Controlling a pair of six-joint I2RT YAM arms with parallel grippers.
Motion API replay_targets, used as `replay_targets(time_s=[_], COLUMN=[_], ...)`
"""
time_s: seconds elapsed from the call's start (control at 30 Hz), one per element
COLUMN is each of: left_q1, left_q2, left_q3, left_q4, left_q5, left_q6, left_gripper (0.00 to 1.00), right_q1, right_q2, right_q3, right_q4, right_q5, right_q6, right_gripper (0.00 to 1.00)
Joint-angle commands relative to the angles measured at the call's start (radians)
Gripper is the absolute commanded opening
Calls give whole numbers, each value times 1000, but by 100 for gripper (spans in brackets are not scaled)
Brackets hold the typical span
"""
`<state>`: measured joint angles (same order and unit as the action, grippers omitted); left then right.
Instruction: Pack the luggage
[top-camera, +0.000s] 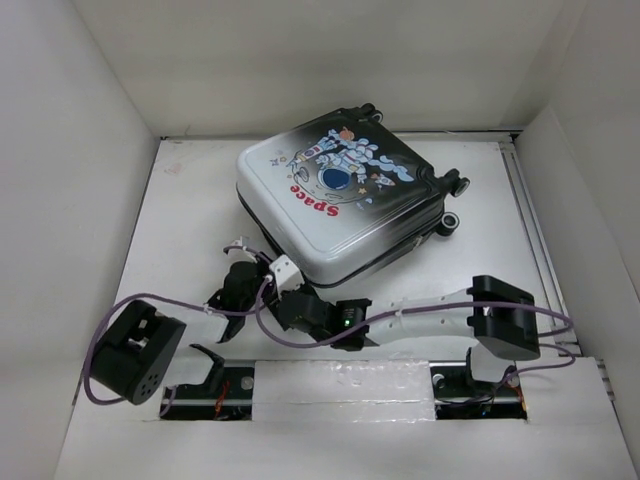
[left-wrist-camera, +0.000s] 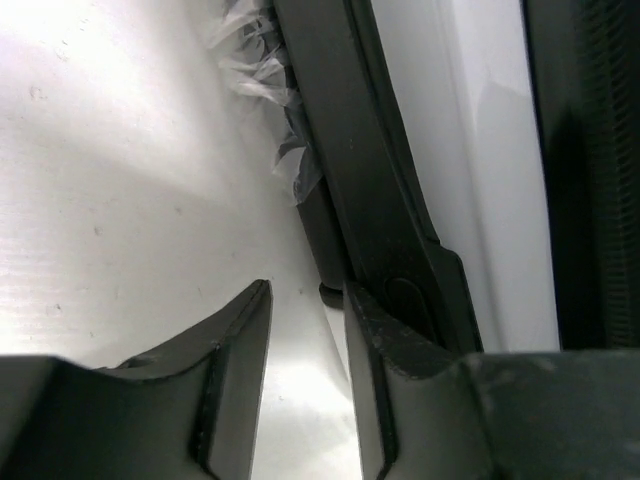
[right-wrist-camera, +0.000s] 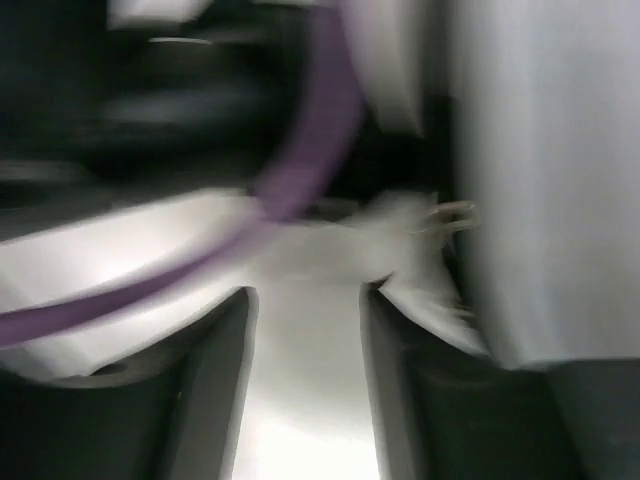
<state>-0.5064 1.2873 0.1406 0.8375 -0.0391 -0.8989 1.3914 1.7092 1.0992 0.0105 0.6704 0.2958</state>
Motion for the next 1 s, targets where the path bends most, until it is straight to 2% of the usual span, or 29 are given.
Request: replay_targets(time_s=[0.0, 0.13, 0.17, 0.2, 0.23, 0.3, 0.33, 0.43, 0.47, 0.5, 0.53, 0.6, 0.63, 0.67, 0.73, 0.8, 0.83, 0.87, 0.9, 0.93, 0.97], left_q1=[-12, 0, 11, 11, 11, 23, 23, 32, 32, 72, 110, 222, 338, 386, 446, 457, 466, 482, 496, 511, 538], left_q2=[-114, -293, -366, -403, -436, -512, -525, -493, -464, -386, -346, -269, -211, -191, -123, -50, -2, 108, 166, 225, 339], left_q3=[50, 76, 76, 88, 88, 108, 125, 259, 359, 414, 462, 566, 579, 579, 594, 689, 820, 887, 951, 1081, 1137], left_q4=[128, -151, -254, -294, -317, -340, -341, -374, -391, -432, -433, -433, -402, -350, -260, -334, -380, -455, -484, -518, -556], left_q5=[78, -103, -186, -227, -257, -306, -320, -372, -387, -387, -328, -195, -65, -17, 7, -62, -83, -65, -27, 11, 59], left_q6=[0, 57, 57, 48, 48, 48, 48, 73, 89, 89, 78, 33, -62, -108, -153, -114, -86, -59, -5, 8, 18], left_gripper=[34, 51, 63, 69, 74, 77, 78, 80, 81, 81, 81, 78, 76, 75, 73, 73, 73, 73, 73, 73, 73], right_q1=[51, 61, 61, 70, 70, 70, 70, -30, -78, -131, -241, -346, -424, -457, -520, -616, -655, -743, -793, -843, -892], right_q2=[-80, -233, -261, -288, -342, -396, -419, -497, -526, -540, -555, -626, -661, -699, -804, -855, -885, -885, -885, -876, -861], right_q3=[71, -54, -77, -113, -127, -139, -128, -101, -101, -101, -116, -128, -153, -198, -240, -307, -332, -357, -402, -424, -439], right_q4=[146, 88, 63, 48, 33, -35, -65, -177, -191, -208, -240, -296, -296, -285, -285, -276, -276, -252, -235, -210, -183], right_q5=[-204, -301, -313, -322, -312, -225, -182, -60, -49, -49, -2, 40, 56, 67, 67, 55, 46, 6, -29, -75, -133], right_q6=[-6, 23, 23, 32, 32, 32, 32, -18, -27, -27, -27, 24, 25, 25, 25, 35, 36, 36, 36, 36, 36], right_gripper=[61, 94, 94, 92, 85, 73, 51, 16, 3, 2, 0, 0, 0, 0, 0, 0, 0, 0, 0, 0, 0])
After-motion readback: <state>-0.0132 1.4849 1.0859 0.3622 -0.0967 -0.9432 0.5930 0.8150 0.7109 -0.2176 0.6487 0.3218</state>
